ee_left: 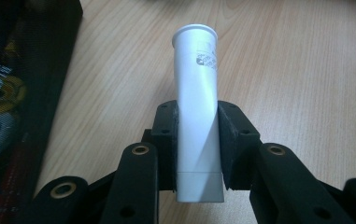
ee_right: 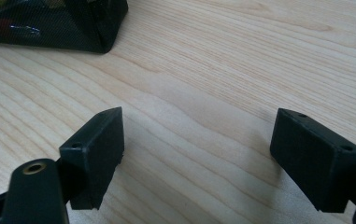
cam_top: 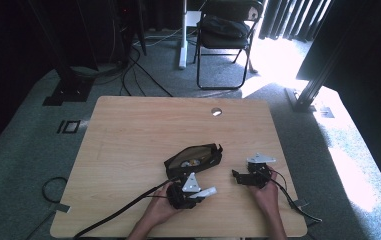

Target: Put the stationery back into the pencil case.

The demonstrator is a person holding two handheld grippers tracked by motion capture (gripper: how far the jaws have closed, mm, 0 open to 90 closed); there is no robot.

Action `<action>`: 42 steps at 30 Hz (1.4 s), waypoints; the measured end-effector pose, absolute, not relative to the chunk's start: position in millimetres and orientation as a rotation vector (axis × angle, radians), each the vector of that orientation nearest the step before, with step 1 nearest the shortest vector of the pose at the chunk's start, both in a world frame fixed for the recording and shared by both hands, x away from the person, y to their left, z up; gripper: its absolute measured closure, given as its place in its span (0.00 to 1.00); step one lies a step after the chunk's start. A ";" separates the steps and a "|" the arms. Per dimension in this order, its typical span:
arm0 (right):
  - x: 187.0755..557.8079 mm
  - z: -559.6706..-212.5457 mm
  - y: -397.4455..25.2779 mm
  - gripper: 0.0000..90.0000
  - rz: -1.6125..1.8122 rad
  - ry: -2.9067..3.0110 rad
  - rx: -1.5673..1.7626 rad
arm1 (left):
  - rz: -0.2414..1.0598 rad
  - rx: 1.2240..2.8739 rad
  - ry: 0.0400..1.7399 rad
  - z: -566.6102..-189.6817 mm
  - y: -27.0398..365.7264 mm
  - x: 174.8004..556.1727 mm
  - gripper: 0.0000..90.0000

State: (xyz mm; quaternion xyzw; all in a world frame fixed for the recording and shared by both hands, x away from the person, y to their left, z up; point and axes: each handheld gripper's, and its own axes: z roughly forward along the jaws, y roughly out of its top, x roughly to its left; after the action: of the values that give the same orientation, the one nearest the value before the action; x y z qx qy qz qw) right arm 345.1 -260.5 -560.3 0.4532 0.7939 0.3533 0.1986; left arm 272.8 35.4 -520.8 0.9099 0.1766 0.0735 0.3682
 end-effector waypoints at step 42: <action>345.1 -560.3 -260.5 0.20 0.988 2.221 1.267 | 0.249 2.254 0.450 -479.4 59.7 279.0 0.79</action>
State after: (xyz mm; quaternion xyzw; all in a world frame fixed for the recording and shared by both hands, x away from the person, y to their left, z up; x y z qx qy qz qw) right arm 345.1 -260.5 -560.3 0.4531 0.7940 0.3533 0.1988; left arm 279.0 59.7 -479.4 0.8923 0.1783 0.0984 0.4029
